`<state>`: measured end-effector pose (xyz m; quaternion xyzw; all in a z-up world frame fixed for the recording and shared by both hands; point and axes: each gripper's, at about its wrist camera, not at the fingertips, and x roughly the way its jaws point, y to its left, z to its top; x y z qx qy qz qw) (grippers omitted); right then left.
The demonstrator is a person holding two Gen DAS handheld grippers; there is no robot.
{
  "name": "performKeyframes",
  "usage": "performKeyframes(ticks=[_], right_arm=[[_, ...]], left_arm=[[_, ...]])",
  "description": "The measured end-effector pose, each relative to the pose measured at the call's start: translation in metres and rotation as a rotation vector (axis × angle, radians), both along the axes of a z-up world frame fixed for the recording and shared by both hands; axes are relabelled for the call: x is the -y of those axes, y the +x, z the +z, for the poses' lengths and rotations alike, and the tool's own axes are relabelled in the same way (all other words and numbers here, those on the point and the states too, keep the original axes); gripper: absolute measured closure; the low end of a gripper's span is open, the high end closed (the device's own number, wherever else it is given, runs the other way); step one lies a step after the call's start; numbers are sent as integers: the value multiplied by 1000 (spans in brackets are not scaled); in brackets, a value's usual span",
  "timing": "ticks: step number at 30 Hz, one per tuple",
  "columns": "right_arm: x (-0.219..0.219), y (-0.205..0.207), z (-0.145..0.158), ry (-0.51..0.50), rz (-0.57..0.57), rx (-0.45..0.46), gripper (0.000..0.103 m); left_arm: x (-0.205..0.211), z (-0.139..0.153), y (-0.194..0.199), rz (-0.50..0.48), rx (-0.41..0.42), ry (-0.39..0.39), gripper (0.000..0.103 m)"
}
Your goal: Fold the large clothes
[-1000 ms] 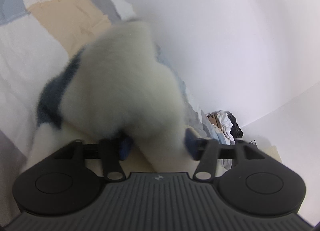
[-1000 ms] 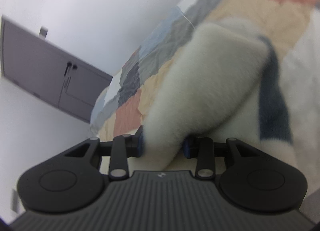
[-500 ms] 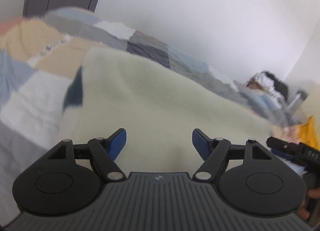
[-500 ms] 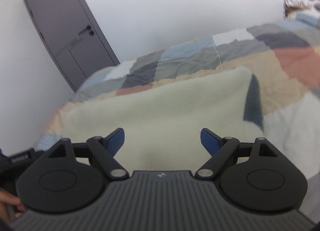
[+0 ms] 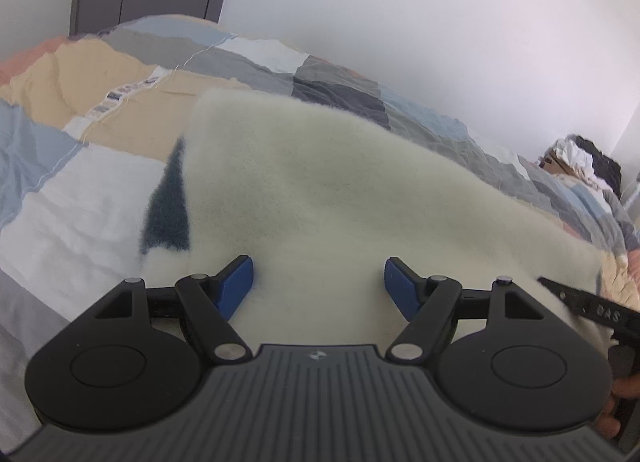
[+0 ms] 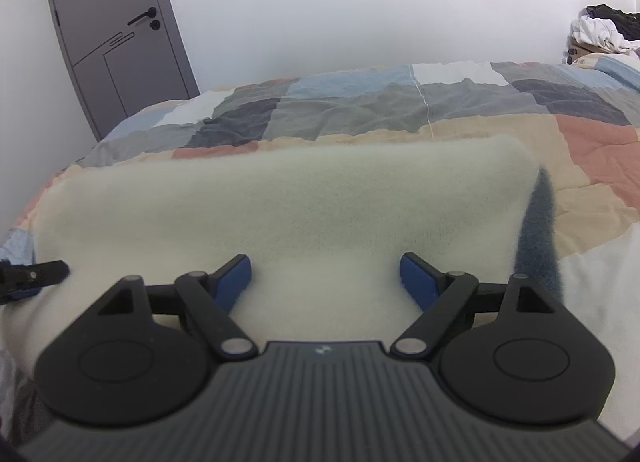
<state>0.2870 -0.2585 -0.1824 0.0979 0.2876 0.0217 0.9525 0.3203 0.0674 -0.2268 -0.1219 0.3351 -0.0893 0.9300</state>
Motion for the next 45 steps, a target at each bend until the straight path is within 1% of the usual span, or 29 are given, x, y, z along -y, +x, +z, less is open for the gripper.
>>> performKeyframes(ticks=[3,6,11,14,16,18,22,24,25,27,30,31,36,38,40,42,45], right_arm=[[0,2,-4,7,-9,5,18],[-3,-3,-1,0,-15,8,18],[1,-22,8,47,-29,12,20],[1,-39,14,67,-30,-2,20],[-2,-53,18,68,-22,-5,20],[-3,-65,21,92,-3,-21,20],[-8,-81,26,113,22,-37,20],[-8,-84,27,127,30,-49,19],[-9,-85,26,124,38,-60,19],[-9,-86,24,120,40,-71,19],[-9,-85,19,140,35,-92,19],[-9,-85,18,146,33,-93,18],[-10,-82,16,150,26,-106,18],[-9,-81,14,157,21,-111,18],[-8,-81,13,168,16,-112,18],[-7,-81,13,184,10,-111,18],[-9,-82,17,202,23,-116,18]], left_arm=[[1,3,-6,5,1,-4,26],[0,9,-16,5,0,-19,26],[-4,19,-44,-5,-19,-94,26],[-6,21,-66,-12,-31,-135,26],[-6,22,-79,-6,-46,-159,26],[-7,21,-86,9,-68,-190,26],[-9,14,-85,19,-149,-286,24],[-11,8,-83,5,-191,-329,20],[-14,4,-83,22,-211,-360,20],[-23,-8,-81,58,-271,-451,18],[-41,-32,-74,108,-356,-637,17],[-46,-39,-71,129,-376,-684,17],[-62,-69,-60,221,-416,-877,16],[-67,-71,-56,266,-387,-907,16],[-70,-72,-51,295,-351,-920,16],[-71,-77,-44,305,-348,-935,18],[-70,-81,-39,305,-355,-934,18]])
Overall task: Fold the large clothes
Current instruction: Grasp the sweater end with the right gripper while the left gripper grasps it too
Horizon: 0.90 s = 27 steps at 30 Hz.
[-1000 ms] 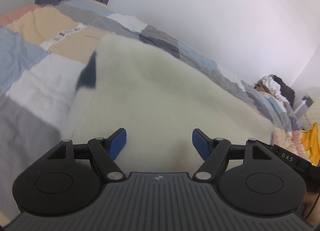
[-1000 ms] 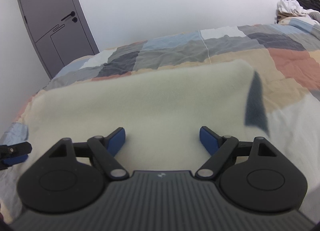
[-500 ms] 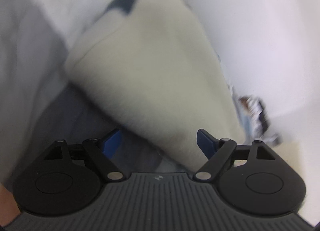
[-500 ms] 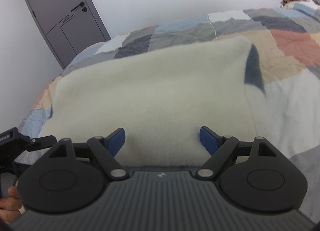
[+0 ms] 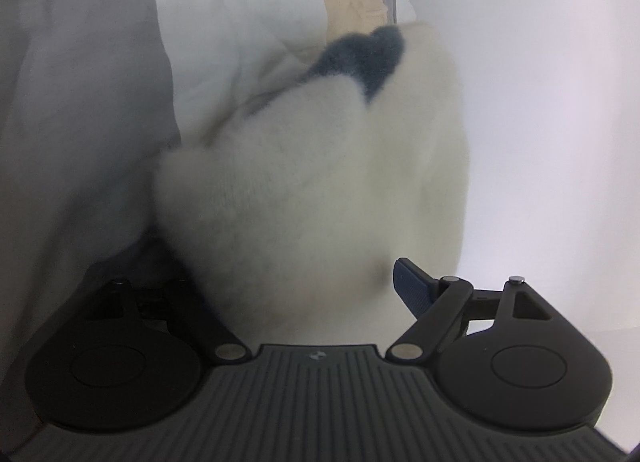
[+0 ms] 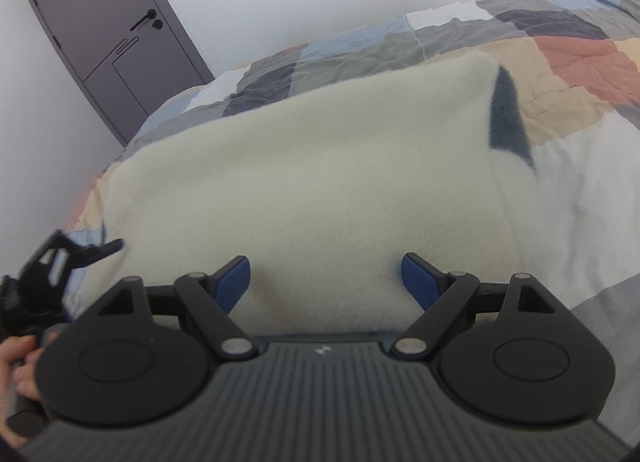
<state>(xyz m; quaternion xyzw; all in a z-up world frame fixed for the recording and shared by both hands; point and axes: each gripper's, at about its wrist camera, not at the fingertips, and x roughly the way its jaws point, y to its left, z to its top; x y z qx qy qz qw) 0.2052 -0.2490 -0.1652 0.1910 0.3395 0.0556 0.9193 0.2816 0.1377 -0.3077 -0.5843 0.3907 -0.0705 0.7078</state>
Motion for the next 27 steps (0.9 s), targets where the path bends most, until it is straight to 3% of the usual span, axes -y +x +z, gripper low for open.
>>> performKeyframes(ticks=[1,3,4,9,12,15,19,23,25,27], right_arm=[[-3,-2,3,8,17,7,17],[-10,-6,7,40,49,22,17],[-13,-7,7,77,70,19,17],[-30,-9,-3,341,187,-12,18],[-33,-2,-15,461,195,-51,17],[-28,6,-32,534,157,-103,0],[-23,12,-49,612,121,-165,0],[-12,14,-61,664,21,-169,0],[-1,17,-70,728,-43,-166,0],[9,18,-76,796,-108,-154,0]], left_arm=[[0,1,-1,4,-2,4,19],[1,3,0,5,-19,37,33],[1,4,1,3,-22,55,35],[1,21,-2,10,17,163,53],[7,34,-1,13,47,198,58],[6,37,3,14,50,186,59],[3,36,2,9,55,185,59],[-3,30,3,9,52,168,59],[-9,22,5,10,43,141,54],[-10,15,6,15,12,96,36]])
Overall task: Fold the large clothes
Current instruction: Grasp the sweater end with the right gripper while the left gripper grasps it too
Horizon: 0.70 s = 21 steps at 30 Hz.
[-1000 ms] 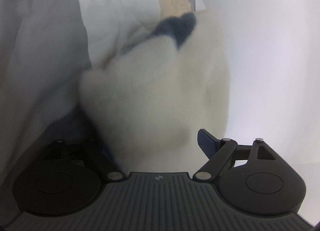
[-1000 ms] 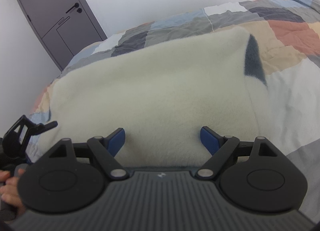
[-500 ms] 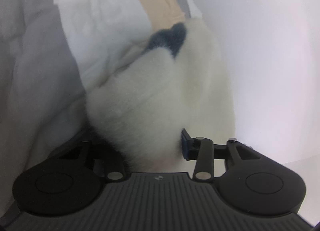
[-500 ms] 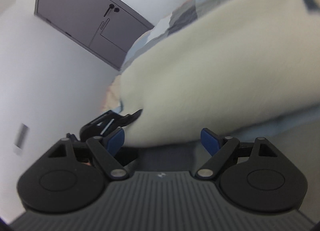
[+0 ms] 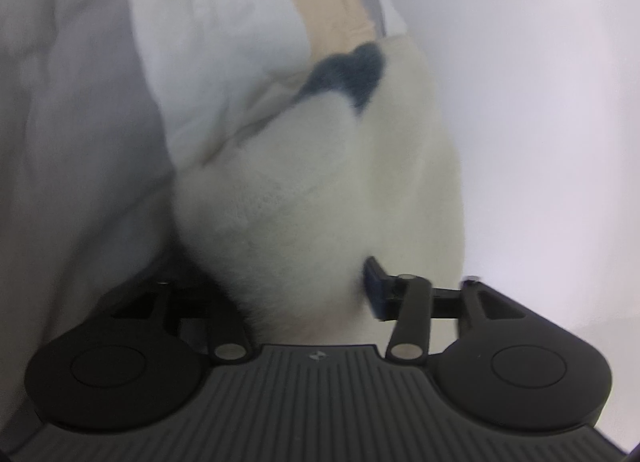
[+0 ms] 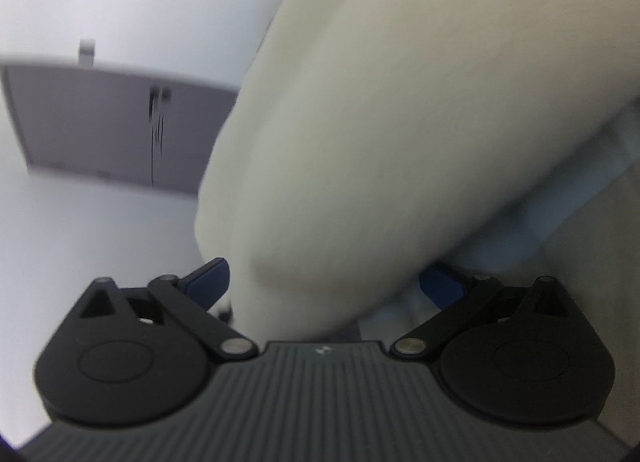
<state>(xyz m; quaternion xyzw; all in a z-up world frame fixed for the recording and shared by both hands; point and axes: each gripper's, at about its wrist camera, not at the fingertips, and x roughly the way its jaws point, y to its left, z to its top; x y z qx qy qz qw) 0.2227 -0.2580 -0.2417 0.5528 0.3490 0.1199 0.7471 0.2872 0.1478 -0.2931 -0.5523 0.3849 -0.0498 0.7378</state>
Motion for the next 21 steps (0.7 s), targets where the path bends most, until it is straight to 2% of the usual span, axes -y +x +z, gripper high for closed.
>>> performKeyframes(ticks=[4,6,9,14,17,19,21], right_arm=[[16,-5,-1,75,-112,-7,0],[20,-11,1,94,-146,-23,1],[25,-27,7,99,-193,-28,0],[45,-39,2,87,-318,-80,0],[49,-39,-1,107,-345,-91,0],[51,-38,0,79,-367,-80,0],[55,-35,-1,52,-388,-71,1]], left_arm=[[-7,-12,-10,23,-7,-85,29],[-6,-12,-12,28,14,-127,16],[-3,-16,-11,30,45,-164,10],[-2,-12,-9,36,51,-137,11],[1,-11,-10,37,57,-118,11],[6,-9,-12,30,55,-78,16],[9,-6,-13,25,39,-26,30]])
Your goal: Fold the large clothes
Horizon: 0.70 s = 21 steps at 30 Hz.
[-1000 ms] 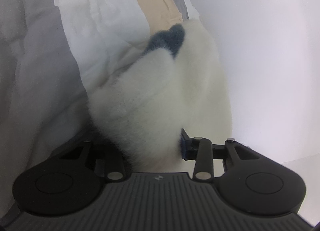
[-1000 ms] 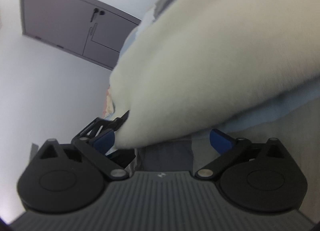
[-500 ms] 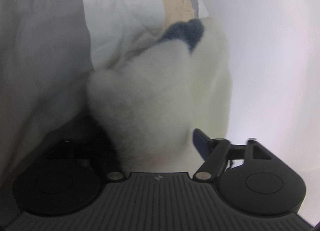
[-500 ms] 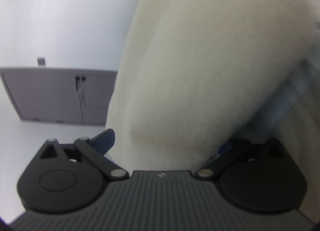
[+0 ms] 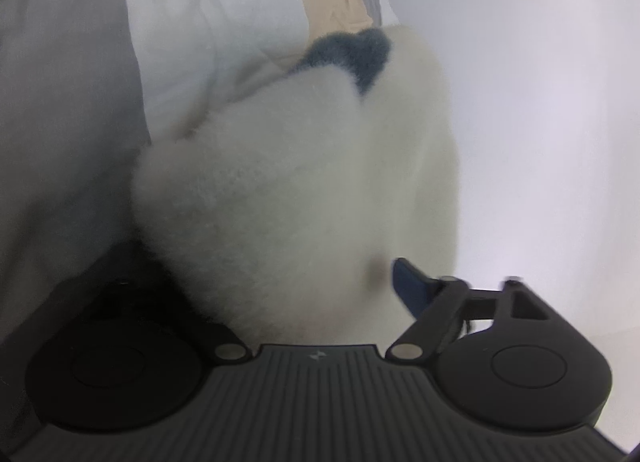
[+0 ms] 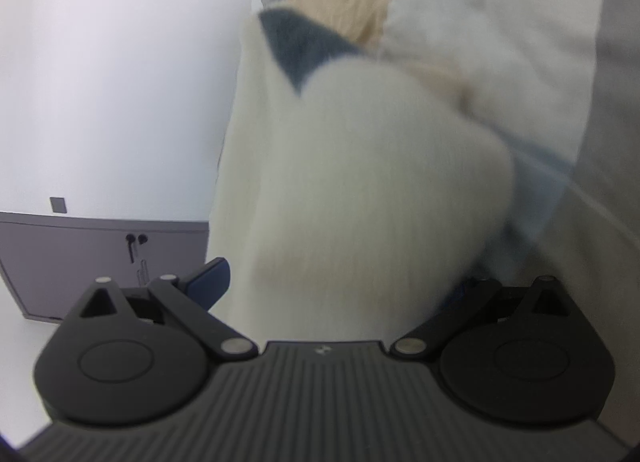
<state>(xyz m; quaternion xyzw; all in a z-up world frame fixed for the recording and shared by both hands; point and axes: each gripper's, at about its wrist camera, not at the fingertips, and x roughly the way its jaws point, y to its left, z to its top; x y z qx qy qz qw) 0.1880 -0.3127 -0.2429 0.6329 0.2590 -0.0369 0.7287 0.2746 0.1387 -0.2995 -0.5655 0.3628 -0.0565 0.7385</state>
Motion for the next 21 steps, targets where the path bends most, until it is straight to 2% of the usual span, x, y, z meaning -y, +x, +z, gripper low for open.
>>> performKeyframes(ticks=[5,6,9,11,14,16,21], right_arm=[[8,5,-9,-40,-29,-15,11],[8,6,-10,-61,-28,-17,15],[9,9,-10,-83,-14,-10,16],[11,9,-10,-90,3,-9,21],[12,7,-5,-95,14,-7,31],[10,7,0,-115,22,3,44],[3,0,23,-232,41,56,57]], left_arm=[[3,3,-6,-4,-1,21,39],[4,5,-7,-6,1,32,41],[8,10,-11,-13,20,77,46],[11,16,-14,-19,31,106,48],[14,22,-18,-23,41,128,52],[15,25,-21,-24,49,135,55],[20,36,-36,-34,77,189,61]])
